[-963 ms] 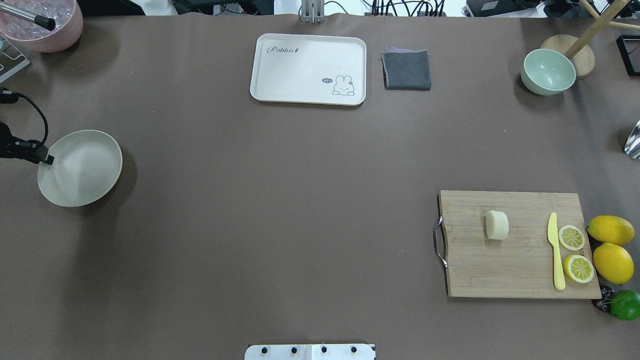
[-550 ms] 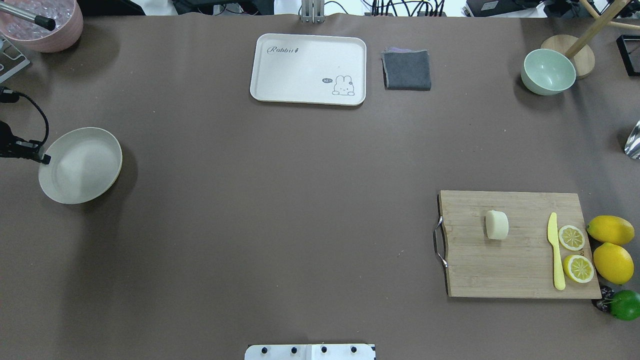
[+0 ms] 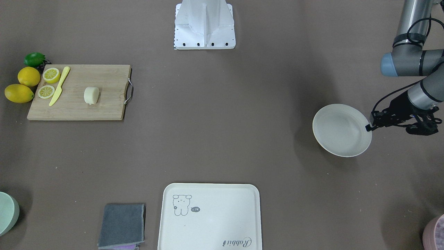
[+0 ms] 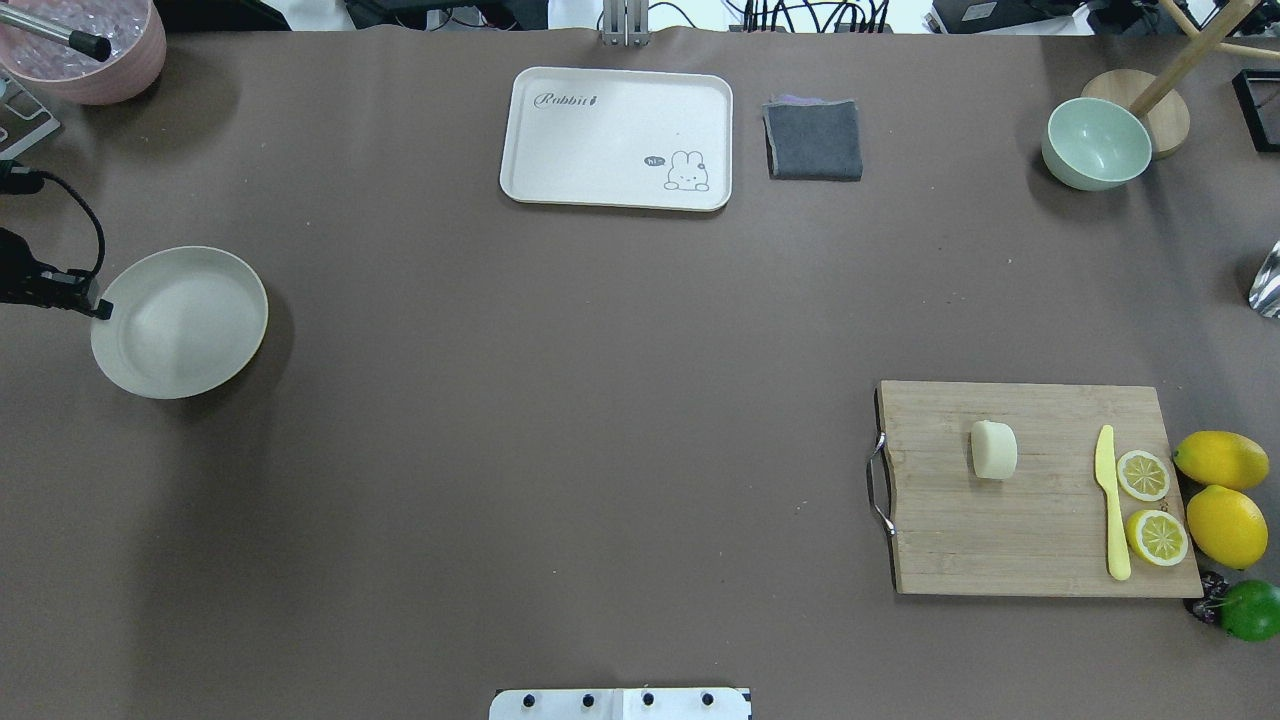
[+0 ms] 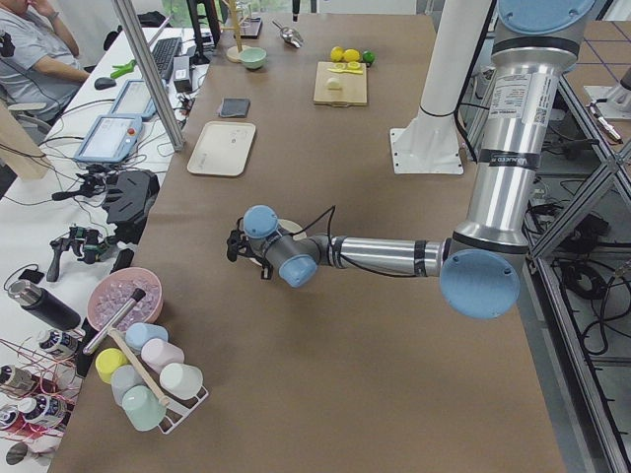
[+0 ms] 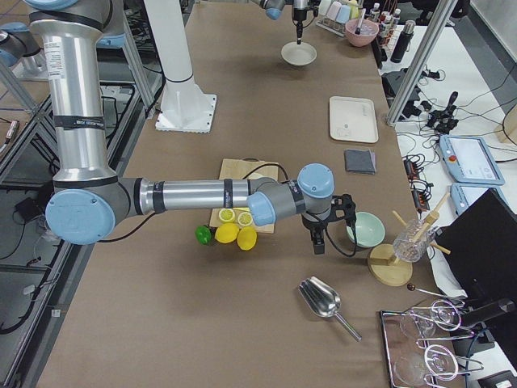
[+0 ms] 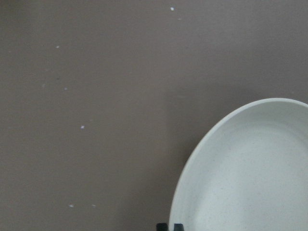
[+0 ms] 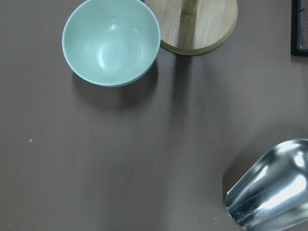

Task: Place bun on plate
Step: 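Reach the left gripper to the white plate's rim and grip it, then slide the white plate inward with the left gripper while the right arm reaches out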

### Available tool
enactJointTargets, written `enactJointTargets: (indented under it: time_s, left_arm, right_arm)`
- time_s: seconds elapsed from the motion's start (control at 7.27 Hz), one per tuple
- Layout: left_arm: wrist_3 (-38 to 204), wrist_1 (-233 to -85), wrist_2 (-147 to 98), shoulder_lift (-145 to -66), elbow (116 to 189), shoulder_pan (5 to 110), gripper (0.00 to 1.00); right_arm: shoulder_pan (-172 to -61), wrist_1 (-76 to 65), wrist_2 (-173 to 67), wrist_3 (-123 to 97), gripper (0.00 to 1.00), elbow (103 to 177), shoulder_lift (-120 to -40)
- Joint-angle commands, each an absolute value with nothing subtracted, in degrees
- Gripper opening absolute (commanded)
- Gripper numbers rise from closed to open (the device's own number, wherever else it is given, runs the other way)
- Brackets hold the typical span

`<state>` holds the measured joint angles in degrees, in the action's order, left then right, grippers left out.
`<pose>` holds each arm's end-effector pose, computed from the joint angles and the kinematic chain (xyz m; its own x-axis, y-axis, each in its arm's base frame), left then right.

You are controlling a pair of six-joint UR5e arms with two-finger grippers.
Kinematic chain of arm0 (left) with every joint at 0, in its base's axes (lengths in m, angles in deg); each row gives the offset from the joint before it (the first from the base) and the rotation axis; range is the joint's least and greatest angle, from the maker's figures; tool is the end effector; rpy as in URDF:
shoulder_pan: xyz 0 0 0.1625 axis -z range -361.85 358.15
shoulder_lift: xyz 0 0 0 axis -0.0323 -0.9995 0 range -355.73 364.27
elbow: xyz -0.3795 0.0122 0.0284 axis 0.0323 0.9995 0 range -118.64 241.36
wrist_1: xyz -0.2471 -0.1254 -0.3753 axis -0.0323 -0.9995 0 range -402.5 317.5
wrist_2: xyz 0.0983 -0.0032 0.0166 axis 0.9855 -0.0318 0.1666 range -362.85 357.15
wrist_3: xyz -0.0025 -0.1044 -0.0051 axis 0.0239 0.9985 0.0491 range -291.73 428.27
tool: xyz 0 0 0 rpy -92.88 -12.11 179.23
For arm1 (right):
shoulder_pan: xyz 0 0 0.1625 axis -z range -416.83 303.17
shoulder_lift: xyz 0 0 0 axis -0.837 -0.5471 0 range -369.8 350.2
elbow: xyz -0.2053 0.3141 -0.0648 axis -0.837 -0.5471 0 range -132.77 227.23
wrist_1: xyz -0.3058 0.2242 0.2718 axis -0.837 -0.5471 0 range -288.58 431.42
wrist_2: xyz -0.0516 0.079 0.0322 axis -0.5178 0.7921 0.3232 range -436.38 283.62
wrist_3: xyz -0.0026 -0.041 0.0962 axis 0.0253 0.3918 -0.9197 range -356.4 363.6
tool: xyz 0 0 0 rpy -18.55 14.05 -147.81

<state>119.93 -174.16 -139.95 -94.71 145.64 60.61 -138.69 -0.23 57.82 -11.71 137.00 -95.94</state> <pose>0.2394 -0.5819 0.4931 0.4829 -0.0126 -0.8756 0.0827 0.9961 0.0313 -0.0241 -0.5949 0.5464 0.6836 -0.1046 0.7223 -0.0510 0.9804 0.1902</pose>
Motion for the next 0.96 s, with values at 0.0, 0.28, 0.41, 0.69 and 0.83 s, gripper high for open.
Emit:
enactJointTargets:
  time_s: [0.0, 0.28, 0.41, 0.69, 0.83]
  left_arm:
    - [135.8, -174.1, -138.0, -98.5, 153.2, 53.4, 0.0]
    - [147.0, -172.6, -129.5, -104.1, 156.2, 43.5, 0.0]
    - [148.2, -167.2, -124.6, -108.4, 156.8, 39.8, 0.0]
    - [148.4, -161.3, -115.7, -113.4, 156.3, 31.4, 0.0]
    - [148.5, -161.3, -114.0, -113.7, 156.0, 29.7, 0.0]
  right_arm:
    - [-136.5, -0.3, 57.7, -14.5, 0.99, 136.8, -92.7]
    - [-128.9, -0.3, 57.1, -28.0, 0.99, 140.0, -87.9]
    - [-125.5, -0.3, 56.9, -32.3, 0.99, 142.2, -87.1]
    - [-121.6, -0.6, 57.1, -36.8, 0.99, 147.6, -87.8]
    - [-119.0, -1.1, 57.6, -38.2, 0.99, 149.7, -87.9]
